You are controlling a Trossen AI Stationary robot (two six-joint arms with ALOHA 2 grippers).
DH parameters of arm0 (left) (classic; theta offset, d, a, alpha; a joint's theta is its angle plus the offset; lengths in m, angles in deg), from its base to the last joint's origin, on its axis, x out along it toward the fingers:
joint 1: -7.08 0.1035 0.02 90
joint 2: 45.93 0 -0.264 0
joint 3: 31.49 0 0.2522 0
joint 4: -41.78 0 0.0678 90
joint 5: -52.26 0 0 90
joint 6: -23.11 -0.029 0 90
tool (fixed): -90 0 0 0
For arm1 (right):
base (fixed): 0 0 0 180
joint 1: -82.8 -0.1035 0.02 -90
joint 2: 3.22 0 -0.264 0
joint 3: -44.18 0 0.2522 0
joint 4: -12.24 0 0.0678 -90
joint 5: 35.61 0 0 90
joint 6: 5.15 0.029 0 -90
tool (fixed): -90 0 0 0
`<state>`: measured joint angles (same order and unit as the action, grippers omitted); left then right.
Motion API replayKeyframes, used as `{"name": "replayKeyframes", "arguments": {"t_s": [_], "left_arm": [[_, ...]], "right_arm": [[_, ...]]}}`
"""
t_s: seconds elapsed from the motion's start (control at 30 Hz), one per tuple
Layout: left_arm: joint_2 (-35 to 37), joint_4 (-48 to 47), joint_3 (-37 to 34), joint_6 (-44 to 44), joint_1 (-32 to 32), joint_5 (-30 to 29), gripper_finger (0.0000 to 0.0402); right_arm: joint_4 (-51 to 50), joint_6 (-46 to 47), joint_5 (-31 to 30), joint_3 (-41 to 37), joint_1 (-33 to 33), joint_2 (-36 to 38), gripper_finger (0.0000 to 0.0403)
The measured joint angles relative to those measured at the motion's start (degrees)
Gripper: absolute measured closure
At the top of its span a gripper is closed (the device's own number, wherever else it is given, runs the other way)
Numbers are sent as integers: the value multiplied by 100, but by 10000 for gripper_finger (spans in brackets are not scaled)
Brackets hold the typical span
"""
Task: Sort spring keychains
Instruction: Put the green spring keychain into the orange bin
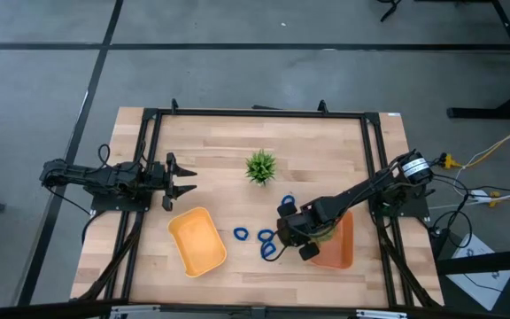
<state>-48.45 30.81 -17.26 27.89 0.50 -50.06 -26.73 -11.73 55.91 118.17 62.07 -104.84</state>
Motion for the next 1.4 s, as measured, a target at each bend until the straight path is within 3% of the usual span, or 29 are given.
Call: {"name": "replayKeyframes", "arguments": {"t_s": [0.6,1.0,1.4], "left_arm": [[1,-2,0,-1,-1,0,205],[-1,0,0,1,-1,0,205],[1,-2,2,1,1,0,205]], "right_arm": [[-70,-21,72,0,269,-221,295],[-67,-226,106,0,272,-219,391],[47,-281,453,-2,387,-223,397]]}}
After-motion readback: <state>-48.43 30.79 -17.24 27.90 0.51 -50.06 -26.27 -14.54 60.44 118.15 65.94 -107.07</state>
